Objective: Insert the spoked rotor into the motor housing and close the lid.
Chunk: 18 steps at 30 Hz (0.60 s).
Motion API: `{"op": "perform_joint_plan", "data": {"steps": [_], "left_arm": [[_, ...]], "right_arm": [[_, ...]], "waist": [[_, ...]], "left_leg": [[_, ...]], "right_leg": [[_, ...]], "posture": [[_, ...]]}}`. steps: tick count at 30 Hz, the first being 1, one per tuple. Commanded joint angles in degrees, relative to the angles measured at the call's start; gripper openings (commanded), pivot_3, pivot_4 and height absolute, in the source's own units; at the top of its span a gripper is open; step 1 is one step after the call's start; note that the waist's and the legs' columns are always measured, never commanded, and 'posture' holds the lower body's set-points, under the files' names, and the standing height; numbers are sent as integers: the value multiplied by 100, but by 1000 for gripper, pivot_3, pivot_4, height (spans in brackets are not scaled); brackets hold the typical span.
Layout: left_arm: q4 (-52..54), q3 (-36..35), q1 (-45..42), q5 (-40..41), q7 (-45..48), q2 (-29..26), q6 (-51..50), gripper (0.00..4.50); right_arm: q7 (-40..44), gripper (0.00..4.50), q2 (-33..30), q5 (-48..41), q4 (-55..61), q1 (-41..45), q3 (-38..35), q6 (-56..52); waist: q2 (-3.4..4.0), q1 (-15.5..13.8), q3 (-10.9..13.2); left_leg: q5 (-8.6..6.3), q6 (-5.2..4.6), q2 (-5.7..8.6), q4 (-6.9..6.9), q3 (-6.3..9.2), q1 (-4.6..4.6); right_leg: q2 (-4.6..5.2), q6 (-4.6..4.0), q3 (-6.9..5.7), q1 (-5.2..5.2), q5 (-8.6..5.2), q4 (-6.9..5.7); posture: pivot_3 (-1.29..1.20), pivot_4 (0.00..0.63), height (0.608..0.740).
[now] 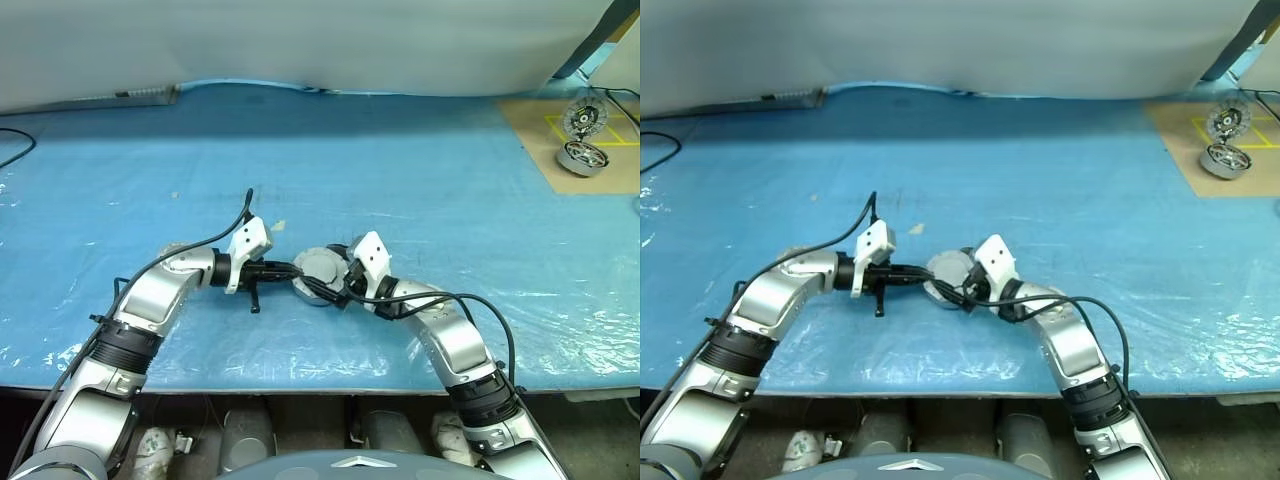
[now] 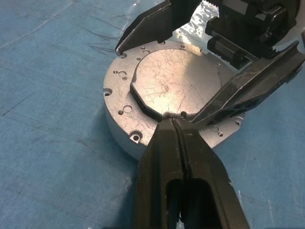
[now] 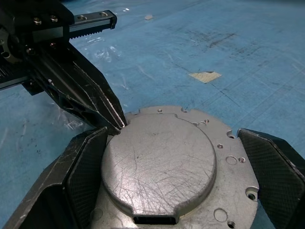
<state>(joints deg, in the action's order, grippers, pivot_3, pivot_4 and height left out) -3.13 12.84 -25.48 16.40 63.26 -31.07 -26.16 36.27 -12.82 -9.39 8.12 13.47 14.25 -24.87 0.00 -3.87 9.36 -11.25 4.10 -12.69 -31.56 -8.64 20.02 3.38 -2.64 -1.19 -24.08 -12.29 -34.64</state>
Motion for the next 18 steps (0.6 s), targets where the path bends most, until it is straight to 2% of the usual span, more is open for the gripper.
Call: {"op": "perform_joint_plan", "data": {"steps": [1, 9, 14, 18], "left_arm": [[-73, 90, 57, -66, -14, 9, -115, 0], [-138, 154, 46, -127, 15, -15, -61, 0], [-142, 154, 50, -131, 35, -33, -56, 0], [-148, 148, 48, -135, 44, -44, -48, 0]], "right_arm": [[107, 4471, 107, -278, 331, 20, 12, 19], [-76, 4471, 387, -763, 533, 38, -321, -664], [-139, 4471, -14, 296, 262, 131, 175, 704], [-68, 4471, -21, 246, 189, 138, 191, 916]], "waist": [[0, -1, 0], [0, -2, 0], [1, 0, 1], [1, -1, 1]], "left_leg": [[0, 0, 0, 0, 0, 0], [0, 0, 0, 0, 0, -1], [0, 0, 0, -1, 0, -1], [0, 0, 1, -2, 0, 0]], "right_leg": [[0, 0, 0, 0, 0, 0], [0, 0, 0, 0, 0, 0], [0, 0, 0, -2, 0, -1], [1, 0, 0, -4, 0, -2]], "posture": [[0, 150, 740], [0, 150, 740], [0, 150, 740], [0, 150, 740]]}}
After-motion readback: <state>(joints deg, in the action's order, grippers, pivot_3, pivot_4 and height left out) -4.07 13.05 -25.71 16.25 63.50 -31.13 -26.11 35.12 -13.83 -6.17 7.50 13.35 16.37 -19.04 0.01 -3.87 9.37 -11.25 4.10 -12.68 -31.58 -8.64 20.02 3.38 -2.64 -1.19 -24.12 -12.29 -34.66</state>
